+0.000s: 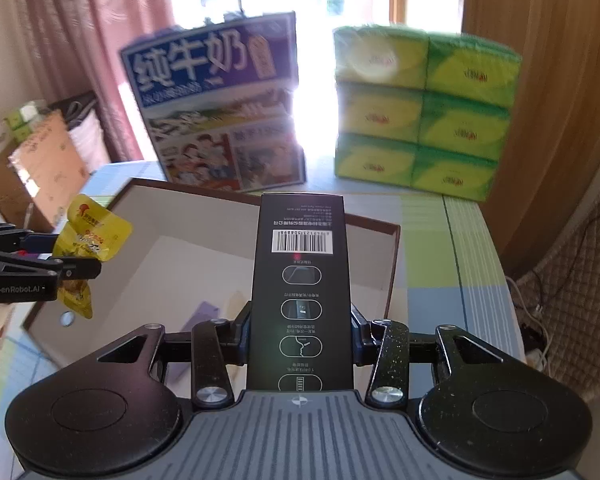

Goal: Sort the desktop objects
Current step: 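Carry the yellow pouch and black box into the brown box with both tools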

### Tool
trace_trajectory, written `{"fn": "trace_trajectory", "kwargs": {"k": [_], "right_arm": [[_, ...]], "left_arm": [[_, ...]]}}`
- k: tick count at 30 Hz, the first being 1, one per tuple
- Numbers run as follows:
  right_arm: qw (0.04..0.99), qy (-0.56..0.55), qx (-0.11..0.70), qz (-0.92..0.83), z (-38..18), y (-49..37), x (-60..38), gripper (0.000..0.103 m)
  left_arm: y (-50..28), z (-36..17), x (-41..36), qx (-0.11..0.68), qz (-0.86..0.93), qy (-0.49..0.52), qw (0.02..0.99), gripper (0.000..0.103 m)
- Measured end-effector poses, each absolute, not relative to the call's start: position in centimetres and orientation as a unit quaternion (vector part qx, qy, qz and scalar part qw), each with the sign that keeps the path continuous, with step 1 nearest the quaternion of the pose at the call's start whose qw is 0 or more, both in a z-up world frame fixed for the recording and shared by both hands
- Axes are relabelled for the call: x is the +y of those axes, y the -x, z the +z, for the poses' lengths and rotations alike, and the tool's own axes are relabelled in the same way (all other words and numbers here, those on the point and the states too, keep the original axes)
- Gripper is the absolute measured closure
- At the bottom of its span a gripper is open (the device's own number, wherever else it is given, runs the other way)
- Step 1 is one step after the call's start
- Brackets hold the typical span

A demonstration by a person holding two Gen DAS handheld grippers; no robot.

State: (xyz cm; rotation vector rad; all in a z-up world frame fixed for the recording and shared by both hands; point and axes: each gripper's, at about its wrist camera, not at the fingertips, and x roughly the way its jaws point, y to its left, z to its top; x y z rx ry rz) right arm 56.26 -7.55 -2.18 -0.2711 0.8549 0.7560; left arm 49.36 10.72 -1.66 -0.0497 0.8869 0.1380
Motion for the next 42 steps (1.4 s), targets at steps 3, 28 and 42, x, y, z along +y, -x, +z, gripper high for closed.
{"fn": "trace_trajectory", "kwargs": {"k": [3, 28, 42], "right_arm": [[0.834, 0.130, 0.414, 0.342, -3.2, -57.5, -6.8, 0.062], [0.829, 0.140, 0.442, 0.313, -7.1, -60.7, -4.1, 0.062], [0.832, 0.149, 0.442, 0.299, -7.9, -61.5, -3.9, 0.062]], "left_arm": [[-50.8, -2.8, 11.0, 0.441, 0.067, 0.019, 0.895, 0.052], [-57.0, -8.0, 11.4, 0.474, 0.075, -0.023, 0.877, 0.046], [-57.5, -8.2, 11.3, 0.463, 0.074, -0.029, 0.883, 0.029]]}}
